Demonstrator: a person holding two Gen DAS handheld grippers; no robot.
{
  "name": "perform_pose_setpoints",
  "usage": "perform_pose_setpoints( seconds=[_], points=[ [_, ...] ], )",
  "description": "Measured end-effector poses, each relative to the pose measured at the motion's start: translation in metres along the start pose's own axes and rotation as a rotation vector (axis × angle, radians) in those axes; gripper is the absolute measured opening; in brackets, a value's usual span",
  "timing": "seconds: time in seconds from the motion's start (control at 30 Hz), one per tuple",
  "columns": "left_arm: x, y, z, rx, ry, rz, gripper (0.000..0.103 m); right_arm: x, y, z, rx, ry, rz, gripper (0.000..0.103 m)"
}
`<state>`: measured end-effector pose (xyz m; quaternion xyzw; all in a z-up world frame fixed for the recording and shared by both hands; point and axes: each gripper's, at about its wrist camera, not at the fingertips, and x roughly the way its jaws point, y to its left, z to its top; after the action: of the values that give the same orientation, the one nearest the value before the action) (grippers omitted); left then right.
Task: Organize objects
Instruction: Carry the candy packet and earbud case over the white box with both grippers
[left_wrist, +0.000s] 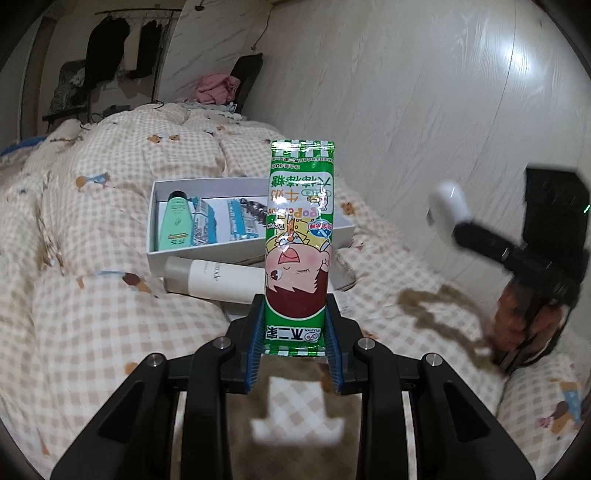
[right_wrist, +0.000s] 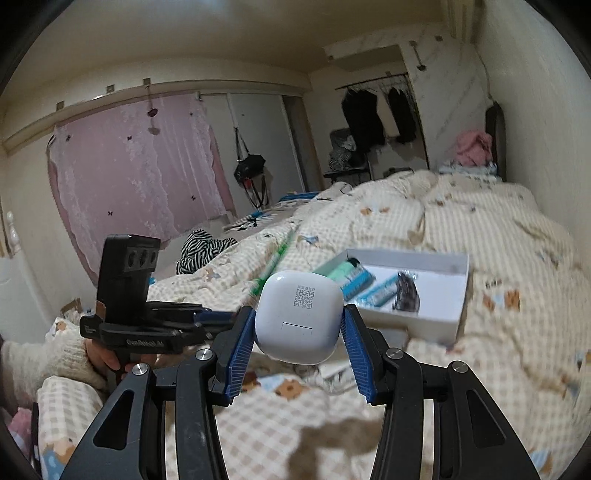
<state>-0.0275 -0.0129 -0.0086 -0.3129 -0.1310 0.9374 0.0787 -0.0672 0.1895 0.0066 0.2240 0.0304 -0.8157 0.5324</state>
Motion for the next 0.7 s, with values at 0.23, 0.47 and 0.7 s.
perform_pose_setpoints(
  seconds=[0.23, 0.47, 0.7],
  points=[
    [-0.001, -0.005, 0.020, 0.034, -0.003, -0.004, 0.031, 0.001, 0.003, 0.017, -0.055, -0.024, 0.001, 0.047],
    [-0.010, -0.011, 0.072, 0.112, -0.104, 0.061, 0.031, 0.013, -0.008, 0.043, -0.070, -0.075, -0.024, 0.047],
    [-0.009, -0.014, 0.117, 0.071, -0.247, 0.170, 0.031, 0.035, -0.006, 0.057, -0.106, -0.149, -0.130, 0.047]
  ],
)
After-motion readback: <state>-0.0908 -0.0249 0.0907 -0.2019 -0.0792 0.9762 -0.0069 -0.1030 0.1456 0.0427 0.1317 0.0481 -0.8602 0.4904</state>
